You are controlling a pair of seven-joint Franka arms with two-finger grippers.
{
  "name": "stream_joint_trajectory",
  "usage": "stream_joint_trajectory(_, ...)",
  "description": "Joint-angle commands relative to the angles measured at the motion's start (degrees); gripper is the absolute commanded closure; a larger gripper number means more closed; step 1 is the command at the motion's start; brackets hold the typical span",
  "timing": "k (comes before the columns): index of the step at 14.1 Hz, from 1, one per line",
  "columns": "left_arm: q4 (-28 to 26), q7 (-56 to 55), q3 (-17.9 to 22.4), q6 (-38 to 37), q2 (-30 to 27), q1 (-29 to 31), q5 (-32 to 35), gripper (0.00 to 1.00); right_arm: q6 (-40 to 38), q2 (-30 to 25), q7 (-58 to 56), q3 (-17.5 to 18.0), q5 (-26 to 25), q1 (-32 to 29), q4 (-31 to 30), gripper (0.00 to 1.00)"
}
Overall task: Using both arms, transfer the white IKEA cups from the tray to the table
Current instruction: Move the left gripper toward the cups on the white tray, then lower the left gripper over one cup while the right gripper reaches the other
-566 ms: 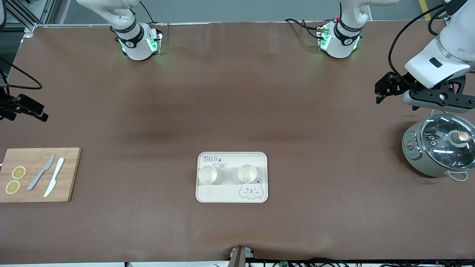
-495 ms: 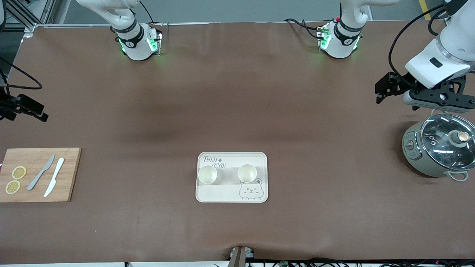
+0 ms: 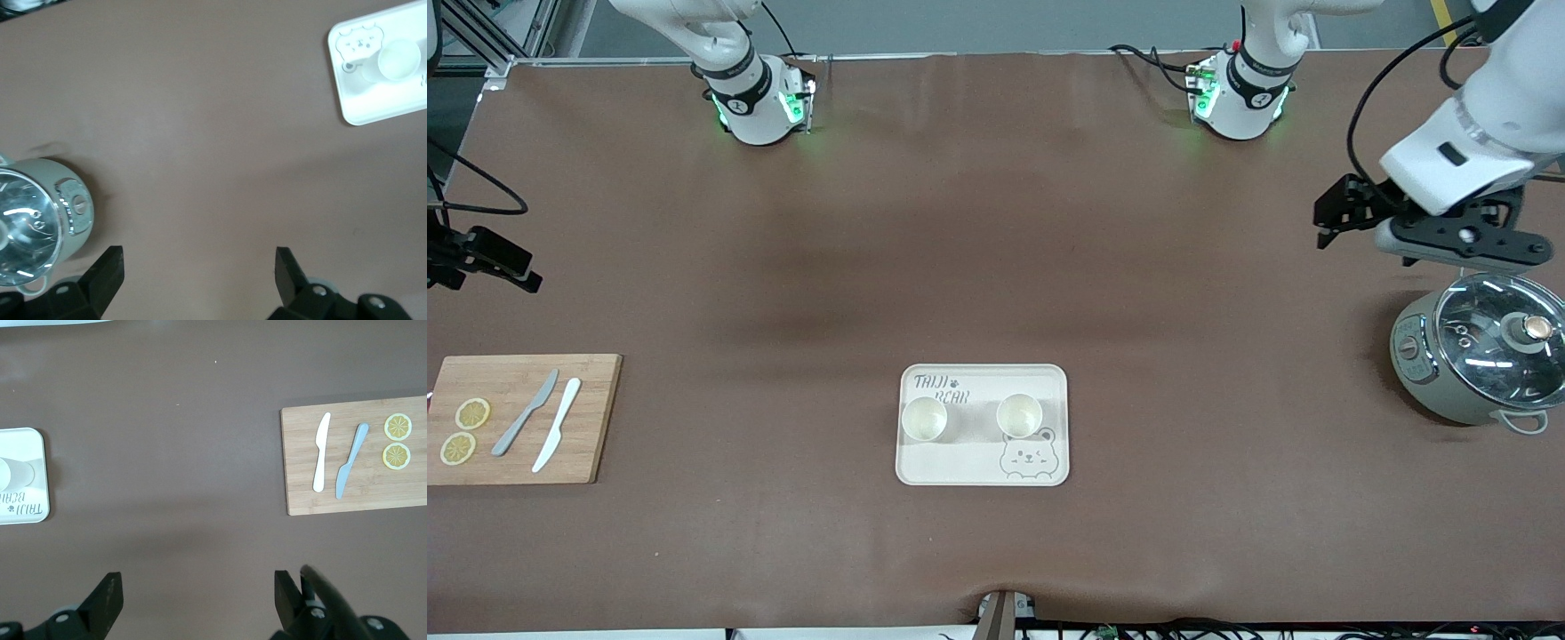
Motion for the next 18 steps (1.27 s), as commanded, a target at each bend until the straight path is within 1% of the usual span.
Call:
stream_joint_trajectory(1,0.84,-4.63,-2.31,0.19,3.34,-0.53,1.29,0.0,0.33,0.04,-2.54,0.46,0.56,-1.56,0.22,0.0)
stream_joint_trajectory(3,0.84,-5.6,-2.31,3.16,5.1,-2.02,1.38,0.0,0.24,1.01,-7.03,0.37,0.04,-1.56,1.54,0.0)
stream_joint_trajectory(5,1.45,-8.4,-2.22,4.75,8.87,-4.65,1.3,0.0,0.33,2.06,-6.95,0.37,0.48,-1.56,1.54,0.0)
stream_joint_trajectory(8,6.71,-16.22,-2.13,7.82,16.77,-9.05,1.38,0.0,0.85,4.96,-6.25,0.37,0.3,-0.68,0.93,0.0)
stream_joint_trajectory(9,8.38,-18.94,-1.87,9.66,19.76,-11.06,1.64,0.0,1.9,6.19,-5.03,0.46,0.91,-0.51,1.1,0.0)
stream_joint_trajectory(11,12.51,-23.86,-1.43,14.14,25.65,-14.23,2.96,0.0,4.01,8.39,2.5,0.64,1.09,1.24,1.28,0.0)
stream_joint_trajectory(13,16.12,-26.43,-1.52,17.4,30.49,-15.65,2.97,0.0,7.17,11.2,7.7,0.64,1.44,3.26,1.54,0.0)
stream_joint_trajectory(14,16.65,-26.43,-1.43,19.24,32.77,-16.87,2.97,0.0,9.01,12.69,9.73,0.64,2.49,4.06,1.54,0.0)
stream_joint_trajectory(16,18.41,-28.18,-1.0,25.38,36.82,-18.72,2.97,0.0,11.13,16.12,13.16,0.64,6.09,5.64,2.06,0.0)
stream_joint_trajectory(17,18.94,-29.06,-0.29,28.02,38.41,-19.95,2.97,0.0,12.1,18.05,14.74,0.64,7.58,6.69,3.55,0.0)
stream_joint_trajectory(18,19.46,-29.42,1.37,30.23,40.42,-21.53,2.88,0.0,12.89,19.72,16.15,0.64,8.38,7.57,4.61,0.0)
